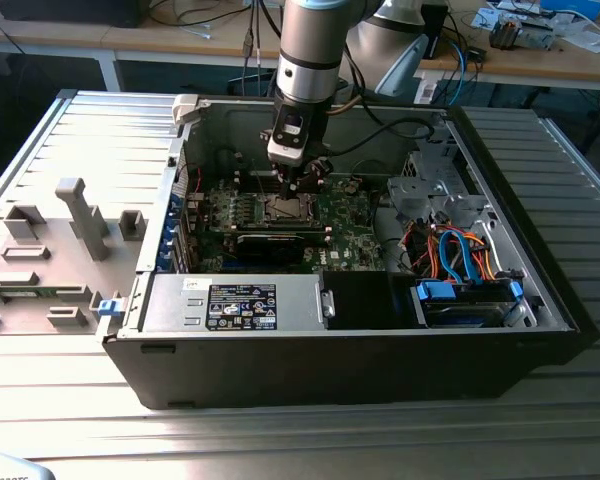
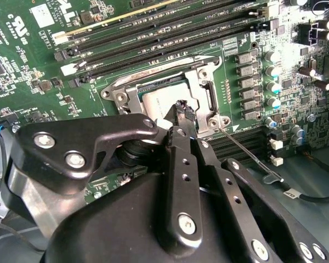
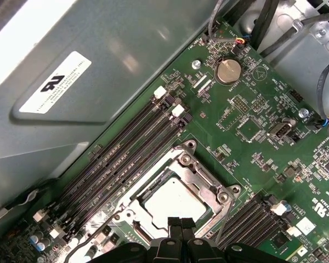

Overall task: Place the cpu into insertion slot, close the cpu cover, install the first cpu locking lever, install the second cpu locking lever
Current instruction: 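Install the first cpu locking lever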

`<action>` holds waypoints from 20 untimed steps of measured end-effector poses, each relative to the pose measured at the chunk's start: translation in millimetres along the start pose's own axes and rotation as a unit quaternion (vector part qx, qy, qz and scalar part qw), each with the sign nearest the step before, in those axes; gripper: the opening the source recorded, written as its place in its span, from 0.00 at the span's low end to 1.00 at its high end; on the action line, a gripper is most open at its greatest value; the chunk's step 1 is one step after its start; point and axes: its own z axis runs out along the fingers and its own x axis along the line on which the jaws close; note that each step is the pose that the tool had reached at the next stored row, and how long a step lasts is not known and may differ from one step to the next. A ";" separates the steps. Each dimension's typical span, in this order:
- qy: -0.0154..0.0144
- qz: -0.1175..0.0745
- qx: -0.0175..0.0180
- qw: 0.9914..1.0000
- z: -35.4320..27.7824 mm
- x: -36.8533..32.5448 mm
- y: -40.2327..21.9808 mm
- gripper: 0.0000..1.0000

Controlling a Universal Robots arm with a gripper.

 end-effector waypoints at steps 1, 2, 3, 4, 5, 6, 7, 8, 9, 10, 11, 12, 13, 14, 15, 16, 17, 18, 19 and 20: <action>0.000 -0.001 0.000 1.000 0.0 0.0 0.0 0.11; 0.000 -0.001 0.000 1.000 0.0 0.0 0.0 0.11; 0.000 -0.002 0.000 1.000 0.0 0.0 0.0 0.11; 0.000 -0.002 0.000 1.000 0.0 0.0 0.0 0.11; 0.000 -0.003 0.000 1.000 0.0 0.0 0.0 0.11; 0.000 -0.004 0.000 1.000 0.0 0.0 0.0 0.11; 0.000 -0.004 0.000 1.000 0.0 0.0 0.0 0.11; 0.000 -0.004 0.000 1.000 0.0 0.0 0.0 0.11; 0.000 -0.005 0.000 1.000 0.0 0.0 0.0 0.11; 0.000 -0.006 0.000 1.000 0.0 0.0 0.0 0.11; 0.000 -0.006 0.000 1.000 0.0 0.0 0.0 0.11; -0.001 -0.007 0.000 1.000 0.0 0.0 0.0 0.11; -0.001 -0.007 0.000 1.000 0.0 0.0 0.0 0.11; -0.001 -0.008 0.000 1.000 0.0 0.0 0.0 0.11; -0.001 -0.009 0.000 1.000 0.0 0.0 0.0 0.11; -0.001 -0.010 0.000 1.000 0.0 0.0 0.0 0.11; -0.001 -0.010 0.000 1.000 0.0 0.0 0.0 0.11; -0.001 -0.011 0.000 1.000 0.0 0.0 0.0 0.11; -0.001 -0.012 0.000 1.000 0.0 0.0 0.0 0.11; -0.001 -0.012 0.000 1.000 0.0 0.0 0.0 0.11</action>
